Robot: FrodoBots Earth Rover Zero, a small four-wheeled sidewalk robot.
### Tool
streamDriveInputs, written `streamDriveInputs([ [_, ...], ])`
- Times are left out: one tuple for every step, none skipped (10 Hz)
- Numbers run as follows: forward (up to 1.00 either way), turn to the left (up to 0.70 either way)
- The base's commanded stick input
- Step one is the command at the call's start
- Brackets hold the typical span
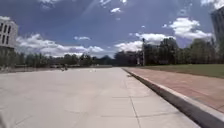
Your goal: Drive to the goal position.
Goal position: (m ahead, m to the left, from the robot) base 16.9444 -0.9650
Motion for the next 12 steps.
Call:
streamDriveInputs([
  [0.70,0.00],
  [0.70,0.00],
  [0.70,0.00],
  [0.70,0.00],
  [0.70,0.00],
  [0.70,0.00],
  [0.70,0.00],
  [0.70,0.00],
  [0.70,0.00],
  [0.70,0.00],
  [0.70,0.00],
  [0.70,0.00],
])
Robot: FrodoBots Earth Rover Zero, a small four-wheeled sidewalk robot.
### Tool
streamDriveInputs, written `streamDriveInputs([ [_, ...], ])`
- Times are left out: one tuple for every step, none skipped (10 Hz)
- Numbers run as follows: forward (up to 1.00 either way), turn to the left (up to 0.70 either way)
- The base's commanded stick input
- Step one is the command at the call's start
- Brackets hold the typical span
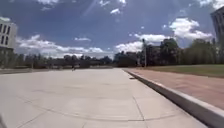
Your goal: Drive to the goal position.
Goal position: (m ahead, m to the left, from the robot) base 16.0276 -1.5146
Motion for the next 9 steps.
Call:
streamDriveInputs([
  [0.70,0.00],
  [0.70,0.00],
  [0.70,0.00],
  [0.70,0.00],
  [0.70,0.00],
  [0.70,0.00],
  [0.70,0.00],
  [0.70,0.00],
  [0.70,0.00],
])
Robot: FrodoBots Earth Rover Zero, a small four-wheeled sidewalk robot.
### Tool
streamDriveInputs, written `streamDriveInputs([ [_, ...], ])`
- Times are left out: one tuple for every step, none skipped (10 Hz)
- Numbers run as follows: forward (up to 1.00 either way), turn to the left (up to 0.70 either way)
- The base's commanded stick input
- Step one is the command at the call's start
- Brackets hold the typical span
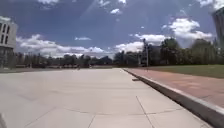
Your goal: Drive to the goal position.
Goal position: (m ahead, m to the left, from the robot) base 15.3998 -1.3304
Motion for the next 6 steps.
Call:
streamDriveInputs([
  [0.70,0.00],
  [0.70,0.00],
  [0.70,0.00],
  [0.70,0.00],
  [0.70,0.00],
  [0.70,0.00],
])
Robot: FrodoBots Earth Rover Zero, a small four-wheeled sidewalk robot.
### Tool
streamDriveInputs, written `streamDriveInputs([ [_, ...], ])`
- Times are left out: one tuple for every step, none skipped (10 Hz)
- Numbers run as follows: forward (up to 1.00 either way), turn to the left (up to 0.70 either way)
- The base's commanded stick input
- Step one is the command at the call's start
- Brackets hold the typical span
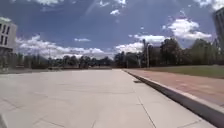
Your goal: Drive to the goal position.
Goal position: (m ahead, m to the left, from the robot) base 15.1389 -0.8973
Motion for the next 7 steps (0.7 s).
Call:
streamDriveInputs([
  [0.70,0.00],
  [0.70,0.00],
  [0.70,0.00],
  [0.70,0.00],
  [0.70,0.00],
  [0.70,0.00],
  [0.70,0.00],
])
